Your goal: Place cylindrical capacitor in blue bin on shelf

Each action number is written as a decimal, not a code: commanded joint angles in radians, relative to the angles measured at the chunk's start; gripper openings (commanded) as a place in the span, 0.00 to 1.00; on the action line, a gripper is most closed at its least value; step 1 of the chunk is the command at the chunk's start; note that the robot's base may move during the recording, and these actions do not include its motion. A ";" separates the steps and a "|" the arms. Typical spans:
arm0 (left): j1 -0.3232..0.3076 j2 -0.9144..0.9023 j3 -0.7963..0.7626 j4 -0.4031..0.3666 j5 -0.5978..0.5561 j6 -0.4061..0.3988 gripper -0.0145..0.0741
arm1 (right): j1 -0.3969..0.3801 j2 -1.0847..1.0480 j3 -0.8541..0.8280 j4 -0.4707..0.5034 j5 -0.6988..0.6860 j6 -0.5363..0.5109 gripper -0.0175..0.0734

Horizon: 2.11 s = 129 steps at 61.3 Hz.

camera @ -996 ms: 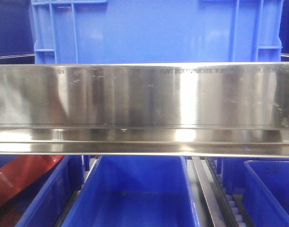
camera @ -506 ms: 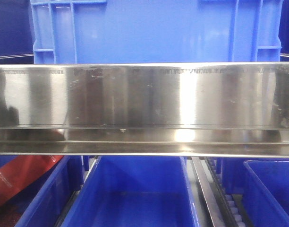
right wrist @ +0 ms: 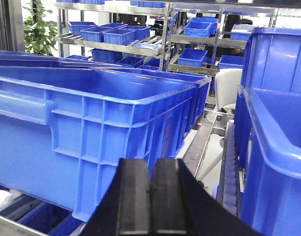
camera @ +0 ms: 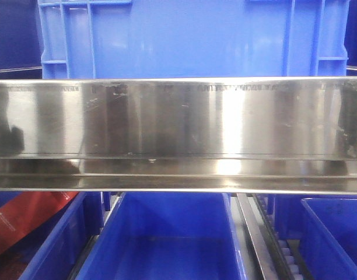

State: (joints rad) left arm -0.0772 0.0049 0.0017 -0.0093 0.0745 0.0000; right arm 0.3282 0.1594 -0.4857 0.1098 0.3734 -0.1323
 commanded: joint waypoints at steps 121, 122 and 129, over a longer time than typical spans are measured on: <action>-0.005 -0.005 -0.002 -0.006 -0.018 0.000 0.04 | -0.349 -0.159 0.486 0.016 -0.328 0.053 0.02; -0.005 -0.005 -0.002 -0.006 -0.018 0.000 0.04 | -0.349 -0.159 0.486 0.016 -0.328 0.053 0.02; -0.005 -0.005 -0.002 -0.006 -0.018 0.000 0.04 | -0.349 -0.159 0.486 0.016 -0.328 0.053 0.02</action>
State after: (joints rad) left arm -0.0772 0.0049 0.0017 -0.0093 0.0724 0.0000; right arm -0.0169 0.0027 -0.0032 0.1217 0.0708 -0.0806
